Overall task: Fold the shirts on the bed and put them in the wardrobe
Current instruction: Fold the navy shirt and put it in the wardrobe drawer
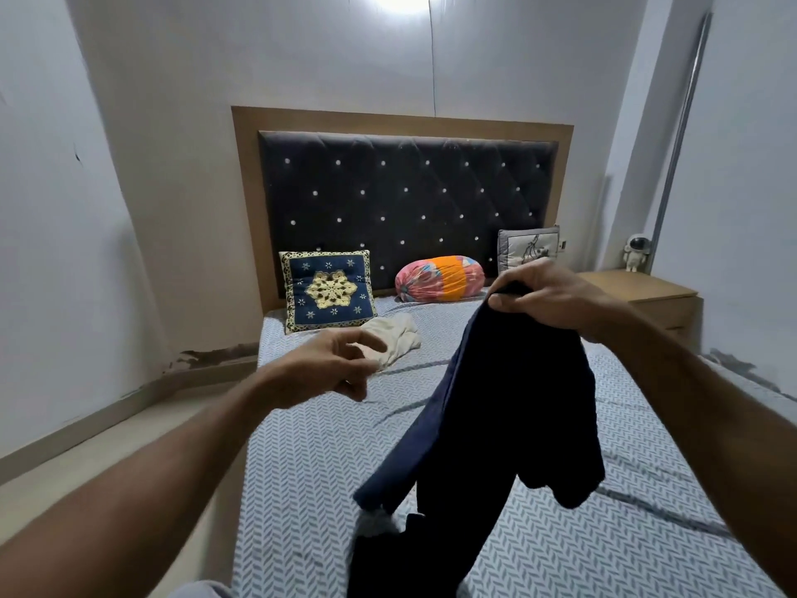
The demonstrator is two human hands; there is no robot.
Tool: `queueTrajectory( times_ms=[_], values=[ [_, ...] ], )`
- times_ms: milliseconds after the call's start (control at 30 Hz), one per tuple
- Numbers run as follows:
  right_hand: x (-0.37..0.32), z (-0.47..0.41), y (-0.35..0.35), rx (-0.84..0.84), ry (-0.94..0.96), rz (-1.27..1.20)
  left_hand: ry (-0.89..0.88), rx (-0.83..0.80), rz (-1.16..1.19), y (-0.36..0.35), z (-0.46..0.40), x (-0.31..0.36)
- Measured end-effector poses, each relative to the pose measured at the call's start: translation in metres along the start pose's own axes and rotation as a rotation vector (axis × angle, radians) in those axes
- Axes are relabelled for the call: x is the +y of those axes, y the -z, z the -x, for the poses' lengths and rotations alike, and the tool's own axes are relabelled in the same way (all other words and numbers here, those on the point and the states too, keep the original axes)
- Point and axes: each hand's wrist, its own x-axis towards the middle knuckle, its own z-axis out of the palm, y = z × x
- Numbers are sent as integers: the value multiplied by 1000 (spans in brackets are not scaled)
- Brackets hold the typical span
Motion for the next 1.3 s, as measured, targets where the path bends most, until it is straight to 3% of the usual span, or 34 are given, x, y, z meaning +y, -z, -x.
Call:
queueTrajectory(
  times_ms=[100, 200, 300, 367, 633, 733, 867, 967, 1067, 1167, 1233, 1300],
  values=[
    [-9, -1, -10, 6, 23, 1, -53, -80, -186, -45, -11, -9],
    [-22, -4, -17, -7, 23, 25, -154, -82, -177, -92, -21, -11],
    [-25, -7, -16, 23, 2, 14, -237, 76, -275, -112, -36, -21],
    [-23, -7, -11, 34, -18, -10, -185, 183, -289, -107, -43, -32],
    [11, 5, 5, -66, -67, 7, -81, 463, -55, -36, -33, -23],
    [25, 14, 10, -117, -189, -87, -116, 374, -172, -19, -23, -3],
    [45, 26, 19, -154, -298, -208, -99, 102, -586, -1, -5, 17],
    [59, 42, 31, -208, -337, -353, -84, 119, -859, 9, -7, 17],
    [75, 58, 39, -373, -417, -440, 0, 212, -634, 11, -7, 11],
    [94, 58, 31, -480, -431, -163, 46, 344, -398, 3, -10, 2],
    [107, 50, 23, -417, -449, 120, 74, 376, -312, 0, -19, -7],
    [126, 41, 13, -309, -509, 221, 127, 396, -232, 0, -34, -16]
  ],
)
